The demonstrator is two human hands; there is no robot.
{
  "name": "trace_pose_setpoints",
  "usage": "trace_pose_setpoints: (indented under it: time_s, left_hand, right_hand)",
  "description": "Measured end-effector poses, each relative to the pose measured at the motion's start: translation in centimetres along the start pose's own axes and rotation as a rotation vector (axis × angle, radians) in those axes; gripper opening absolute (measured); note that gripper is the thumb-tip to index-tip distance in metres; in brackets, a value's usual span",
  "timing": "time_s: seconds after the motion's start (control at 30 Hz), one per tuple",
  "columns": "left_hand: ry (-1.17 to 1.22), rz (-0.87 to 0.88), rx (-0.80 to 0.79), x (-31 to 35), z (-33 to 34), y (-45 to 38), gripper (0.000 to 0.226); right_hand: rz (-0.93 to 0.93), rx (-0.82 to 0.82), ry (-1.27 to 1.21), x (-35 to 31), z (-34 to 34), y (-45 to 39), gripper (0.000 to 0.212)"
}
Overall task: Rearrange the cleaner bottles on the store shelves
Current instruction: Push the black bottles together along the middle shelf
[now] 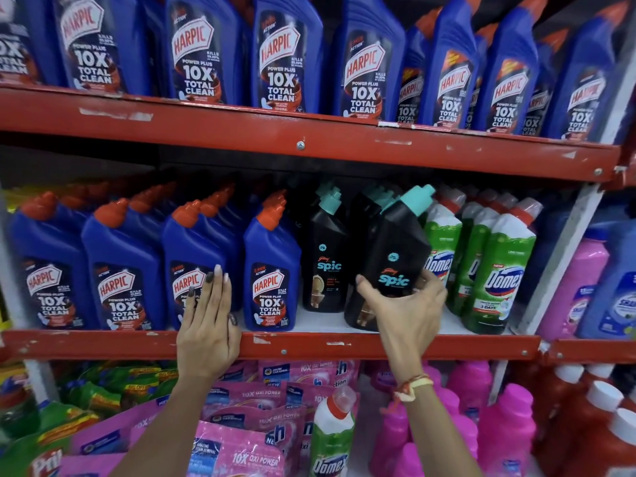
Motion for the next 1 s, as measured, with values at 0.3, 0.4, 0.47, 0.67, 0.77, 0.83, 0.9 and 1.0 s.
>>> trace_pose_setpoints:
  time_s: [0.3, 0.4, 0.47, 0.67, 0.77, 0.83, 0.9, 1.0]
  left_hand:
    - [-0.008, -0.007, -0.013, -0.1, 0.0, -0.1, 0.065]
    - [-0.002, -0.008, -0.008, -0.1, 0.0, 0.0, 0.065]
    - [-0.006, -0.003, 0.001, -0.1, 0.0, -0.1, 0.064]
    - [0.0, -0.002, 0.008, 0.0, -0.1, -0.1, 0.064]
    - [0.006, -0.001, 0.009, 0.0, -0.1, -0.1, 0.064]
    - [0.005, -0.008, 0.011, 0.0, -0.1, -0.1, 0.065]
    - [0.005, -0.011, 0.01, 0.0, -0.1, -0.2, 0.065]
    - [0.008, -0.008, 0.009, 0.0, -0.1, 0.0, 0.065]
  right_hand:
    - [-0.005, -0.115, 0.012, -1.6, 5.4, 4.7, 0.096]
    - [-0.012, -0.127, 0.051, -1.1, 6.4, 5.4, 0.098]
    - [-0.033, -0.12, 0.079, -1.1, 6.9, 5.7, 0.098]
    - [-0.059, -0.082, 0.137, -1.6, 7.4, 5.6, 0.098]
    - [-0.091, -0.082, 0.137, -1.5, 7.2, 5.7, 0.099]
    - [-0.12, -0.083, 0.139, -1.5, 6.9, 6.0, 0.1]
    - [-0.149, -0.083, 0.145, -1.6, 6.7, 6.1, 0.1]
    - [-0.16, -0.1, 0.126, -1.6, 6.6, 6.2, 0.098]
Point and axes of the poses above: each hand's wrist, its own y-axis away from the middle knuckle, its own z-axis out of the palm, x = y × z, the point moved 7 cm from there along -y, towards the middle knuckle, and after that the axes turned 8 degrees about x, right-handed, at the moved point
